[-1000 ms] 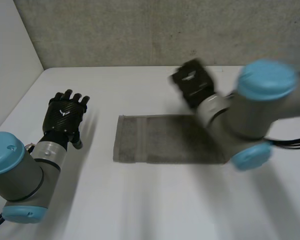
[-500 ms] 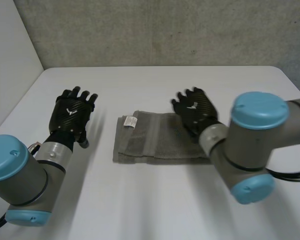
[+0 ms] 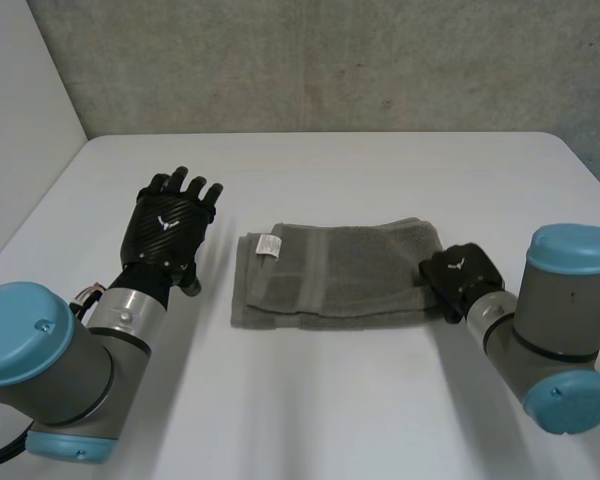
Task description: Fold the towel.
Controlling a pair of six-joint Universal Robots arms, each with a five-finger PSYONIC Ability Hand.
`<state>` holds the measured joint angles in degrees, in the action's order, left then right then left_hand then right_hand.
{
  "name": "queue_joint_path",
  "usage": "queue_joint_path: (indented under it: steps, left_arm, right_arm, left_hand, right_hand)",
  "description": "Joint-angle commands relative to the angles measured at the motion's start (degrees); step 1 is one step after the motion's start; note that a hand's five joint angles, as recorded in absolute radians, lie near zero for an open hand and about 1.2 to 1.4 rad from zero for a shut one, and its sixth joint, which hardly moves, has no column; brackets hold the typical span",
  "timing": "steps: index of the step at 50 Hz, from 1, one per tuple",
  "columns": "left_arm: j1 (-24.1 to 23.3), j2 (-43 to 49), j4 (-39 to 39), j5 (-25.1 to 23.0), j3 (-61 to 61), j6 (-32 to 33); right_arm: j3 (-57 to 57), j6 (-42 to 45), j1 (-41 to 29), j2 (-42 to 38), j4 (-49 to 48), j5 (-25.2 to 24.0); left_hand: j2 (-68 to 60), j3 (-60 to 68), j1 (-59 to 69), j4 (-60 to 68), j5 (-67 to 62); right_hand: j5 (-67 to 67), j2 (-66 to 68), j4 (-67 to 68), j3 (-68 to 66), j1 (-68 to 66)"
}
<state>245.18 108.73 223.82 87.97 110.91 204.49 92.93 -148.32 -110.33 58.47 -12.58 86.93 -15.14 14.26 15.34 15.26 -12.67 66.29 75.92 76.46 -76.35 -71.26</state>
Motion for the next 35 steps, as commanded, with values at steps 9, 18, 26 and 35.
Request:
queue_joint_path:
  steps: [9, 18, 26, 35]
  left_arm:
    - [0.65, -3.88, -0.05, 0.63, -3.78, -0.5]
    - [1.18, -8.1, -0.66, 2.82, -8.69, -4.61]
    - [1.27, -7.58, -3.56, 3.97, -13.08, -14.72]
    - [0.66, -2.84, -9.18, 3.7, -16.69, -18.33]
  right_arm:
    - [-16.26, 0.58, -12.69, 3.85, 0.98, -7.72]
    - [-25.07, 0.4, -23.62, -6.88, 1.16, -13.72]
    - [-28.33, 0.13, -26.69, -12.59, 0.98, -5.19]
    - [-25.26, -9.24, -25.47, -2.59, 1.24, 8.6]
  left_hand:
    - [4.76, -3.88, -4.96, -4.88, 12.28]
    - [4.76, -3.88, -4.96, -4.88, 12.28]
    - [4.43, -3.54, -4.62, -4.54, 11.95]
    - [3.92, -3.04, -4.12, -4.04, 11.44]
  right_hand:
    - [3.71, 4.08, 3.54, -3.65, -8.74]
    - [3.71, 4.08, 3.54, -3.65, -8.74]
    - [-56.11, -55.75, -56.29, 56.18, 51.09]
    - [-66.29, -65.92, -66.46, 66.35, 61.26]
